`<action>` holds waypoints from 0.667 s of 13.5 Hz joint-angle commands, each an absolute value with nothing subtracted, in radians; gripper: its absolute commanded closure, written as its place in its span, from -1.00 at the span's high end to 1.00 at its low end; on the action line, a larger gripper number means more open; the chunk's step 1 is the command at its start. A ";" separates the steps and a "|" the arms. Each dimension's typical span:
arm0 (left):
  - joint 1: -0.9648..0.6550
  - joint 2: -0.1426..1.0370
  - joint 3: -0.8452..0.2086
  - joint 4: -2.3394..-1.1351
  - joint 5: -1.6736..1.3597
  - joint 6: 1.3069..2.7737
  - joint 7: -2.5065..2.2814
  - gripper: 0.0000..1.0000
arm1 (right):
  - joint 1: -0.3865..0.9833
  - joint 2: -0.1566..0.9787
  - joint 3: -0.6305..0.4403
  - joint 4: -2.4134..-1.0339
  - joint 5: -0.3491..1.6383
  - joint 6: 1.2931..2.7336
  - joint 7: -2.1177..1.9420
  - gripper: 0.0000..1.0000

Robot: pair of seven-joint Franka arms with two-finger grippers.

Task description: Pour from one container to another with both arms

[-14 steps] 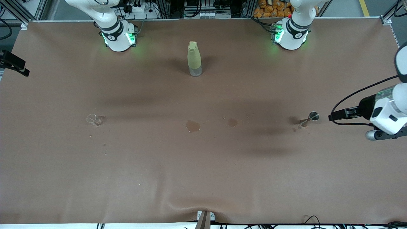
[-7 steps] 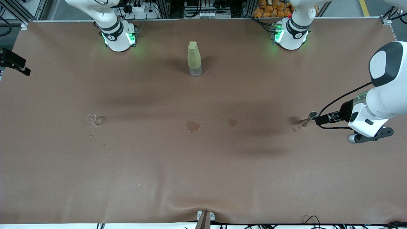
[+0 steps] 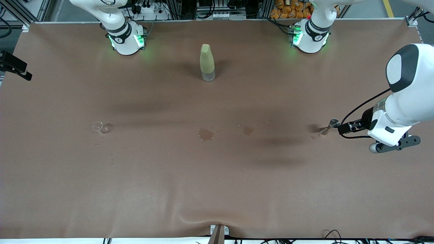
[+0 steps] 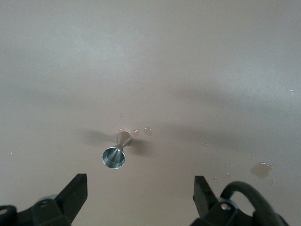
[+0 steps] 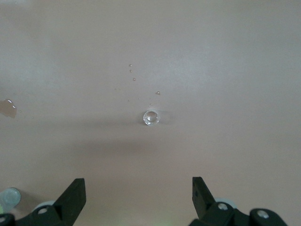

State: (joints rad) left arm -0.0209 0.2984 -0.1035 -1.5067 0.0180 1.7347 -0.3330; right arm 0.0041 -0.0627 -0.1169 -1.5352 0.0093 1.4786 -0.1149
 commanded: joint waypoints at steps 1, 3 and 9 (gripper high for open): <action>-0.054 0.275 -0.019 -1.523 -0.105 1.744 -0.299 1.00 | 0.012 -0.071 -0.127 -1.534 0.014 1.479 -0.117 1.00; -0.090 0.267 0.040 -1.529 -0.135 1.741 -0.209 1.00 | 0.003 -0.067 -0.127 -1.537 0.015 1.477 -0.118 1.00; -0.017 0.241 -0.083 -1.563 0.023 1.764 -0.160 1.00 | -0.005 -0.080 -0.121 -1.531 0.025 1.493 -0.117 1.00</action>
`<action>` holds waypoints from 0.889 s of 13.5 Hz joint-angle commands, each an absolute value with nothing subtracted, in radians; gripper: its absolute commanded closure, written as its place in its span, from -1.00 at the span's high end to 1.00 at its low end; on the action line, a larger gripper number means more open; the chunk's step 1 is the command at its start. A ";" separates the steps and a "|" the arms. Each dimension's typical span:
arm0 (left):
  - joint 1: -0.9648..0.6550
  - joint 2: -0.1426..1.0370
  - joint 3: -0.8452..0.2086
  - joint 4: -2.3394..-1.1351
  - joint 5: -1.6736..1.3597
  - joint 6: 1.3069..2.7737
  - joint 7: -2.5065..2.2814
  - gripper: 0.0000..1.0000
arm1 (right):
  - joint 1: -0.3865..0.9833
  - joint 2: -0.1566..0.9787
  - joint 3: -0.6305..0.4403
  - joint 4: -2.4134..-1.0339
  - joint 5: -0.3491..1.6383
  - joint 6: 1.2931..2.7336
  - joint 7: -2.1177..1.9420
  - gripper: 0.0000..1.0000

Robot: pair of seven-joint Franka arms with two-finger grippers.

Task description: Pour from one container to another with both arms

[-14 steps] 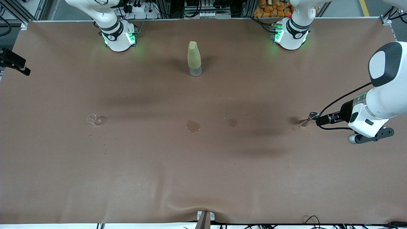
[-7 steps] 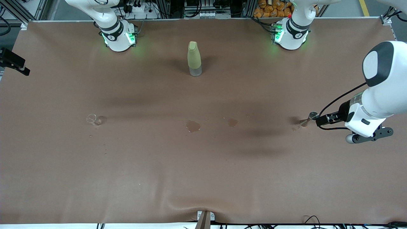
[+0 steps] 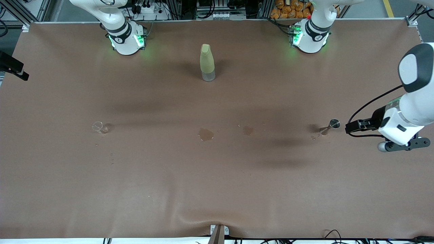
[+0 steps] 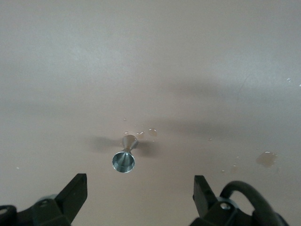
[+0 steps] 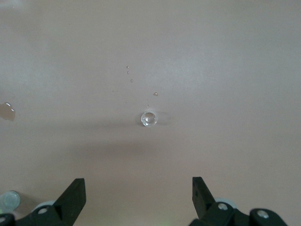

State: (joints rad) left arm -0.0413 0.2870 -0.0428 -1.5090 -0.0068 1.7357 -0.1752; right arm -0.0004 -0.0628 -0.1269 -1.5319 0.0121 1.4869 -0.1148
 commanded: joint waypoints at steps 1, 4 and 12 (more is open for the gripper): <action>-0.020 0.230 -0.083 -1.580 0.017 1.784 -0.160 1.00 | -0.003 -0.080 -0.120 -1.522 0.025 1.491 -0.117 1.00; -0.012 0.222 -0.081 -1.600 0.011 1.816 -0.156 1.00 | -0.003 -0.080 -0.120 -1.522 0.026 1.482 -0.117 1.00; -0.008 0.238 -0.080 -1.554 0.012 1.813 -0.147 1.00 | -0.002 -0.067 -0.120 -1.503 0.028 1.488 -0.121 1.00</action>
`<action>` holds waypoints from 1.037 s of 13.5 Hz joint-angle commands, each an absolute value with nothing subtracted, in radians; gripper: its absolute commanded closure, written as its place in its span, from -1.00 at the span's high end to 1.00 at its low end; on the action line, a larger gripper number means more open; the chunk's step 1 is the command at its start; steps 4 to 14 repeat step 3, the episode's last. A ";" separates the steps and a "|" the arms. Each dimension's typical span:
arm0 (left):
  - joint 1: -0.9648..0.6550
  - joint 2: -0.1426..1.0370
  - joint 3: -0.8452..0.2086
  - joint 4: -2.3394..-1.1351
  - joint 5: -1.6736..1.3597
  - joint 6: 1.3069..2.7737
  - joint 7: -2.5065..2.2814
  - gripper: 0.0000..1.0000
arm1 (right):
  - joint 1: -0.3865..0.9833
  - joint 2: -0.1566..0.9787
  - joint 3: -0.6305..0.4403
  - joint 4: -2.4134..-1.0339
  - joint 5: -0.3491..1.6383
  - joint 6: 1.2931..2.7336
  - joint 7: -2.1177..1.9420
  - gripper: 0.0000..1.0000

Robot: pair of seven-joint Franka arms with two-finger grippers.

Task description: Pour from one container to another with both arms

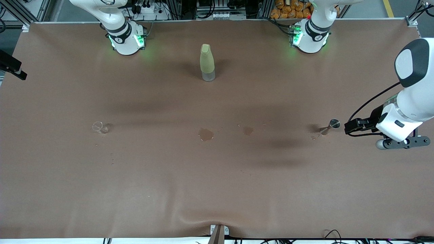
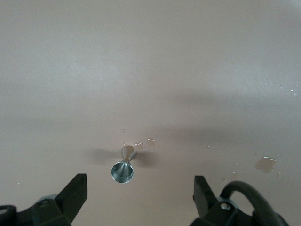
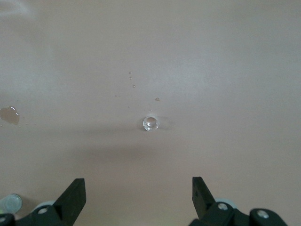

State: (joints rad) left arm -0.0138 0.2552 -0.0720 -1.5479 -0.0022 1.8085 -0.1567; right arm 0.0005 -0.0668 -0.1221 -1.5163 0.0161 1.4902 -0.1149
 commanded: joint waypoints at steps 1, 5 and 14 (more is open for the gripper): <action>-0.006 0.236 -0.080 -1.552 0.011 1.810 -0.149 1.00 | -0.003 -0.067 -0.120 -1.503 0.029 1.491 -0.123 1.00; -0.006 0.236 -0.080 -1.552 0.012 1.809 -0.147 1.00 | -0.005 -0.067 -0.121 -1.503 0.028 1.488 -0.123 1.00; -0.006 0.236 -0.080 -1.552 0.012 1.809 -0.147 1.00 | -0.005 -0.067 -0.121 -1.503 0.028 1.488 -0.123 1.00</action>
